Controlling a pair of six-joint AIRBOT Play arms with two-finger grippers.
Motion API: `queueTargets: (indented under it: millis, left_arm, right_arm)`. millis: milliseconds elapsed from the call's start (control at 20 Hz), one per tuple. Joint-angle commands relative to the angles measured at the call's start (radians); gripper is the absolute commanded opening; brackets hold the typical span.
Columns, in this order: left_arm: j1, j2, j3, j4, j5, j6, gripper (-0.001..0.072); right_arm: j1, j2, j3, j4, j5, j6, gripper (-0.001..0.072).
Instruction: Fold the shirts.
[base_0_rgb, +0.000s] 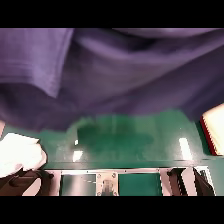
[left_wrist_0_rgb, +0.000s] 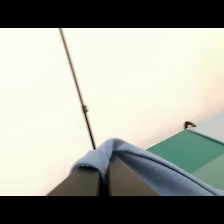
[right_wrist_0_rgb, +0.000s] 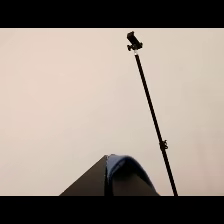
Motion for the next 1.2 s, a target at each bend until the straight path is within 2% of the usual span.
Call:
queueTargets:
  millis: [0, 150, 300, 450, 550, 700, 900, 1000, 1150]
  left_arm:
    - [0.000, -0.003, -0.076, 0.100, -0.025, -0.032, 0.0024]
    - [0.000, -0.089, -0.192, 0.103, -0.029, -0.032, 0.0024]
    - [0.000, -0.210, -0.304, 0.091, -0.042, -0.031, 0.0024]
    - [0.000, -0.396, -0.414, 0.052, -0.025, -0.015, 0.0024]
    - [0.000, -0.539, -0.463, 0.010, 0.021, 0.007, 0.0025]
    - [0.000, -0.742, -0.466, -0.031, 0.127, 0.006, 0.0025]
    - [0.000, -0.884, -0.466, -0.115, 0.307, 0.003, 0.0024]
    - [0.000, -0.905, -0.465, -0.148, 0.403, 0.003, 0.0024]
    - [0.000, -0.910, -0.465, -0.202, 0.522, 0.004, 0.0024]
  right_arm:
    - [0.000, 0.002, -0.019, -0.147, 0.062, 0.033, 0.0014]
    - [0.011, 0.002, -0.206, -0.163, 0.080, 0.020, 0.0015]
    - [0.099, -0.013, -0.484, -0.172, 0.051, -0.089, 0.0014]
    - [0.247, -0.104, -0.758, -0.172, -0.131, -0.204, 0.0014]
    - [0.340, -0.244, -0.835, -0.171, -0.246, -0.263, 0.0014]
    - [0.430, -0.553, -0.777, -0.148, -0.328, -0.290, 0.0014]
    - [0.452, -0.938, -0.500, -0.086, -0.226, -0.286, 0.0014]
    - [0.463, -1.057, -0.351, -0.081, -0.177, -0.258, 0.0014]
    - [0.486, -1.157, -0.164, -0.081, -0.178, -0.204, 0.0014]
